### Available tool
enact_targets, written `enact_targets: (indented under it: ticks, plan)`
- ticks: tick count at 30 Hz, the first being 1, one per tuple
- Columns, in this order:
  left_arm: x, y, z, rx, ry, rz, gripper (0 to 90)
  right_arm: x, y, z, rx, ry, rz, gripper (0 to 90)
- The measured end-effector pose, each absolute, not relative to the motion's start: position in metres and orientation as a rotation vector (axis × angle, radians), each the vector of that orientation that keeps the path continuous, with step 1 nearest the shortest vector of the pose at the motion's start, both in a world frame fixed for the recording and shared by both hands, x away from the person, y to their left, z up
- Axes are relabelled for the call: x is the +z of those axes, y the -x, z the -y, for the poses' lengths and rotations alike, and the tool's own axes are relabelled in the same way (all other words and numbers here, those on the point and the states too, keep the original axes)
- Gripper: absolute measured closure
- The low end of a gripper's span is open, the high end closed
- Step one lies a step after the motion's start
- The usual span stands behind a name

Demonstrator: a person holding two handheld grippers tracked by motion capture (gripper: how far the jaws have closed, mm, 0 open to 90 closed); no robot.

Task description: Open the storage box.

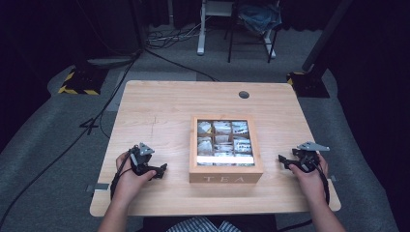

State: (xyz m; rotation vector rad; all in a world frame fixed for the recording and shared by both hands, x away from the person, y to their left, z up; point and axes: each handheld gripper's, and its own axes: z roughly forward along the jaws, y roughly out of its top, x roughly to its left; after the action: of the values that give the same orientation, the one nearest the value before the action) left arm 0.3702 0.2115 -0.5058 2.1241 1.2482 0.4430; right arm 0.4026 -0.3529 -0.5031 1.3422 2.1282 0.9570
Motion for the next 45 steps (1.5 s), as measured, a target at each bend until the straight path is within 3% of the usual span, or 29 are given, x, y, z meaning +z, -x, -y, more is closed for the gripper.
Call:
enact_targets:
  ticks: [8, 27, 45]
  plan:
    - [-0.506, -0.370, -0.212, 0.442, -2.122, -1.250, 0.4, -0.501, -0.398, 0.357, 0.961, -1.339, -2.134, 38.7]
    - [-0.506, -0.371, -0.212, 0.439, -2.129, -1.241, 0.4, -0.483, -0.385, 0.359, 0.975, -1.358, -2.133, 39.2]
    - [-0.506, -0.372, -0.212, 0.436, -2.130, -1.235, 0.4, -0.439, -0.363, 0.345, 1.078, -1.256, -2.157, 38.2]
